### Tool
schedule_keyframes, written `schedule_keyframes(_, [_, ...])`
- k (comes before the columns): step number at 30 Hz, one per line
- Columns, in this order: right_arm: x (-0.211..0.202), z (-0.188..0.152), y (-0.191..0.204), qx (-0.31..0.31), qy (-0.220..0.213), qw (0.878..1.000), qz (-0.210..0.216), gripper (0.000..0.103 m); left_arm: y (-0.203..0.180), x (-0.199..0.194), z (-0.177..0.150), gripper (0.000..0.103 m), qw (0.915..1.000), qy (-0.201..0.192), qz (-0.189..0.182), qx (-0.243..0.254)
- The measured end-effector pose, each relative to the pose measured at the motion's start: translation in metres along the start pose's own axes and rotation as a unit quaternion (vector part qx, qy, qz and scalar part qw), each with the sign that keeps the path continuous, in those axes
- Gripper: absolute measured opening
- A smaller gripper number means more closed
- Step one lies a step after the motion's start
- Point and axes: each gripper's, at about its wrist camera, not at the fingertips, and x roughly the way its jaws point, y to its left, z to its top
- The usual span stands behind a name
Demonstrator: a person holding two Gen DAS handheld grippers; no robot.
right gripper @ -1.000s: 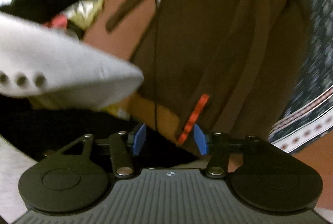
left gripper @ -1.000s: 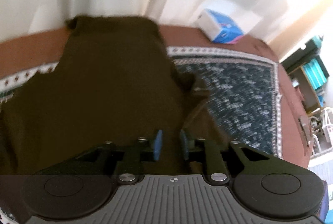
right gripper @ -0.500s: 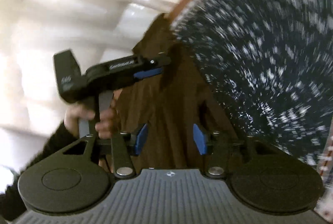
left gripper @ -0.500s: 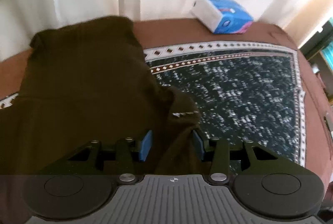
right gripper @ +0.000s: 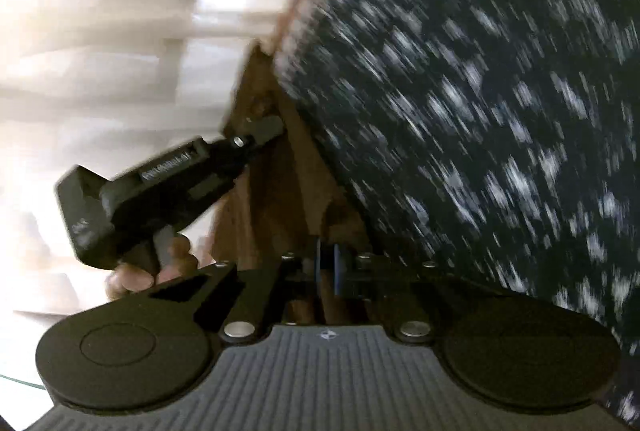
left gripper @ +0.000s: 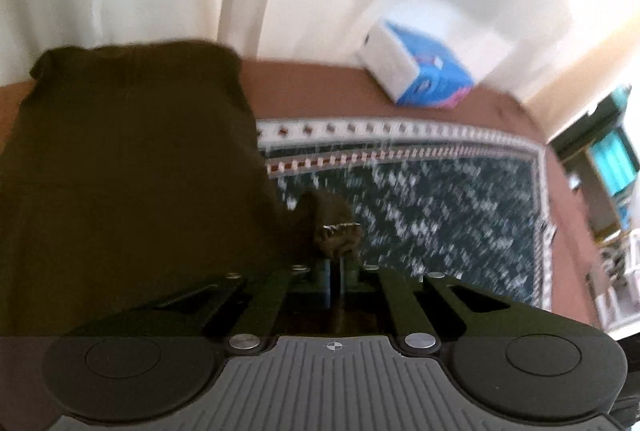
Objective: Fold clothes
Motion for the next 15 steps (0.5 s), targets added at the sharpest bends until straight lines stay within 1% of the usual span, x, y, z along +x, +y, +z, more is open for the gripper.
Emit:
schedule_keyframes(3, [-0.009, 0.005, 0.004, -0.015, -0.029, 0.999, 0.007, 0.007, 0.014, 0.004, 0.003, 0.0, 0.9996, -0.012, 0.014, -0.023])
schedule_keyframes(4, [-0.006, 0.006, 0.004, -0.025, -0.031, 0.999, -0.004, 0.007, 0.019, 0.008, 0.003, 0.0, 0.9993, -0.01, 0.023, -0.029])
schedule_keyframes(5, [-0.003, 0.008, 0.004, -0.035, -0.033, 0.999, -0.015, 0.007, 0.022, 0.014, 0.002, 0.004, 0.9991, -0.009, 0.029, -0.031])
schedule_keyframes(6, [0.0, 0.009, 0.004, -0.045, -0.034, 0.998, -0.026, 0.007, 0.023, 0.016, 0.0, 0.005, 0.9991, -0.015, 0.027, -0.029])
schedule_keyframes(7, [0.008, 0.01, 0.003, -0.054, -0.028, 0.997, -0.041, 0.007, 0.022, 0.015, -0.001, 0.013, 0.9991, -0.019, 0.024, -0.029])
schedule_keyframes(8, [0.016, 0.01, 0.002, -0.063, -0.024, 0.996, -0.053, 0.007, 0.021, 0.014, 0.0, 0.029, 0.9991, -0.019, 0.024, -0.03])
schedule_keyframes(9, [0.018, 0.01, 0.002, -0.062, -0.023, 0.997, -0.05, 0.008, 0.019, 0.01, 0.0, 0.033, 0.9991, -0.018, 0.027, -0.028])
schedule_keyframes(10, [0.015, 0.009, 0.006, -0.064, -0.022, 0.996, -0.054, 0.012, 0.016, 0.003, 0.0, 0.044, 0.9991, -0.021, 0.031, -0.019])
schedule_keyframes(11, [0.011, 0.008, 0.011, -0.073, -0.018, 0.996, -0.055, 0.015, 0.013, -0.007, 0.0, 0.048, 0.999, -0.025, 0.035, -0.007])
schedule_keyframes(13, [-0.008, 0.002, 0.022, -0.098, -0.018, 0.994, -0.05, 0.019, 0.008, -0.032, -0.004, 0.048, 0.9989, -0.032, 0.029, 0.017])
schedule_keyframes(15, [-0.031, -0.008, 0.036, -0.131, -0.023, 0.99, -0.042, 0.032, 0.002, -0.062, -0.015, 0.049, 0.9986, -0.033, 0.015, 0.038])
